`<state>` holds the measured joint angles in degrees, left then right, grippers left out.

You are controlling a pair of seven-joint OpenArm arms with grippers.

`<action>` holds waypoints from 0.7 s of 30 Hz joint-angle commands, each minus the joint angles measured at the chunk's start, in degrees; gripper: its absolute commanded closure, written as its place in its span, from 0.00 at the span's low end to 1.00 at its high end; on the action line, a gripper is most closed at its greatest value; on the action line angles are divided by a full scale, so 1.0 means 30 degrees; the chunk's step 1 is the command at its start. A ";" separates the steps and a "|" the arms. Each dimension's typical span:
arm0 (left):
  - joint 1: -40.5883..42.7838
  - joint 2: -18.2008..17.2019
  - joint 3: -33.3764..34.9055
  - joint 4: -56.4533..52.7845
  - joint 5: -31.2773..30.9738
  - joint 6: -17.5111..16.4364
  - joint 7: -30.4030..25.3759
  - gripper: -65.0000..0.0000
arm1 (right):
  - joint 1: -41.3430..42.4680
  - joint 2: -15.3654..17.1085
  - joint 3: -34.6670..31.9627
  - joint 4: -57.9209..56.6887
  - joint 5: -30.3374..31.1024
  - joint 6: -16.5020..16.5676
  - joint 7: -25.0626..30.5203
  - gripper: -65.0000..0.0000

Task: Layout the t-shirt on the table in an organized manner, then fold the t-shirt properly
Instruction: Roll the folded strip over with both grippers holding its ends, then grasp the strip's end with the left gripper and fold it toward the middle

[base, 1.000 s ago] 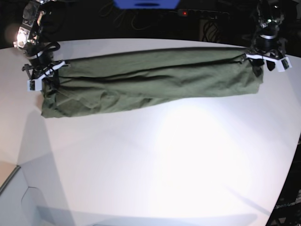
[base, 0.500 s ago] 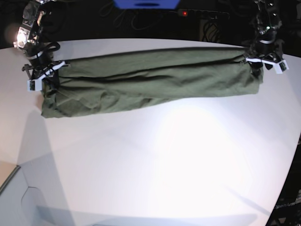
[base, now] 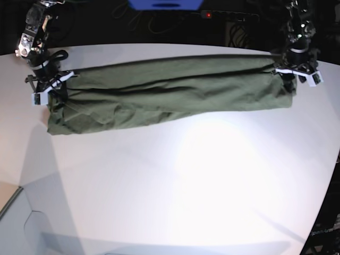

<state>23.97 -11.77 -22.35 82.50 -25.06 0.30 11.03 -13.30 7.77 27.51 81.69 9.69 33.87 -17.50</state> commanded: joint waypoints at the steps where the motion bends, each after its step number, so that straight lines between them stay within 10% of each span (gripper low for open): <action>1: 0.0085 -0.0077 0.0519 0.0002 -0.0248 -0.0230 0.0998 0.52 | 0.0023 0.0208 0.0047 0.0155 -0.0022 0.0096 -0.0131 1.00; 10: -0.1146 0.0011 0.1017 -0.2225 -0.0218 -0.0230 0.0998 1.00 | 0.0023 0.0208 0.0047 0.0155 -0.0022 0.0096 -0.0131 1.00; 21: -0.1205 -0.0077 0.0812 0.1086 -0.0306 -0.0201 0.0969 1.00 | 0.0023 0.0238 0.0047 0.0155 -0.0022 0.0096 -0.0131 1.00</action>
<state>20.53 -11.60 -19.86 84.66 -25.78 0.36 15.64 -13.26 7.79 27.51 81.69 9.67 33.87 -17.54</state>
